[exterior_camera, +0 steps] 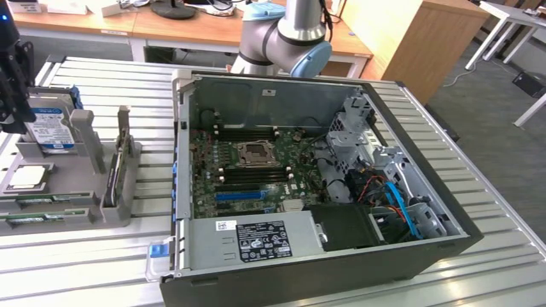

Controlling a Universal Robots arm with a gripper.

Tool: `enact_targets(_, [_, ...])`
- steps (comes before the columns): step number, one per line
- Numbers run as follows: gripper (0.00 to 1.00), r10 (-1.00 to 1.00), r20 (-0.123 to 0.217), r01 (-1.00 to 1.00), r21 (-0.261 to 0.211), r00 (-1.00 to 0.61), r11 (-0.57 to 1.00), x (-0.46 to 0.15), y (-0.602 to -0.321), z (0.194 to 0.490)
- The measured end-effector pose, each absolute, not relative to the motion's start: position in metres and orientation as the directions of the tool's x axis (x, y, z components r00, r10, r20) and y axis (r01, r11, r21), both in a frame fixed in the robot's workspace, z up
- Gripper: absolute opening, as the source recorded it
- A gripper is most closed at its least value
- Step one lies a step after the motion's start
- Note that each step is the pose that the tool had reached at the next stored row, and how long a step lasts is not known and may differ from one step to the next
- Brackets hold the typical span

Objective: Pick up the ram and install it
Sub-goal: 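Pick up the ram and move it above insertion slot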

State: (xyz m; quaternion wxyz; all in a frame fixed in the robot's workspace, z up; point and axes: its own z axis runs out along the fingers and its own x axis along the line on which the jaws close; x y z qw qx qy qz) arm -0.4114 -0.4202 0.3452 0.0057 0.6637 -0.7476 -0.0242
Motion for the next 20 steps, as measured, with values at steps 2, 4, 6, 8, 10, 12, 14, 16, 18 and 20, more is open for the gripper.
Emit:
enact_targets(2, [0.3, -0.994, -0.024, -0.993, 0.044, -0.109, 0.108, -0.4115, -0.4202, 0.3438])
enact_targets(4, [0.3, -0.995, -0.024, -0.994, 0.044, -0.1, 0.099, -0.4115, -0.4202, 0.3423])
enact_targets(6, [0.3, -0.995, -0.024, -0.995, 0.044, -0.093, 0.092, -0.4115, -0.4202, 0.3407])
enact_targets(8, [0.3, -0.996, -0.024, -0.995, 0.044, -0.086, 0.085, -0.4115, -0.4202, 0.3388])
enact_targets(10, [0.3, -0.996, -0.024, -0.996, 0.044, -0.082, 0.081, -0.4114, -0.4202, 0.3375])
enact_targets(12, [0.3, -0.996, -0.023, -0.996, 0.044, -0.082, 0.081, -0.4115, -0.4202, 0.3376])
enact_targets(14, [0.3, -0.996, -0.023, -0.996, 0.044, -0.082, 0.081, -0.4115, -0.4202, 0.3375])
enact_targets(16, [0.3, -0.996, -0.024, -0.996, 0.043, -0.082, 0.081, -0.4116, -0.4211, 0.3372])
enact_targets(18, [0.3, -0.996, -0.023, -0.996, 0.044, -0.082, 0.081, -0.4115, -0.4233, 0.3374])
enact_targets(20, [0.3, -0.996, -0.024, -0.996, 0.044, -0.082, 0.081, -0.4116, -0.4262, 0.3374])
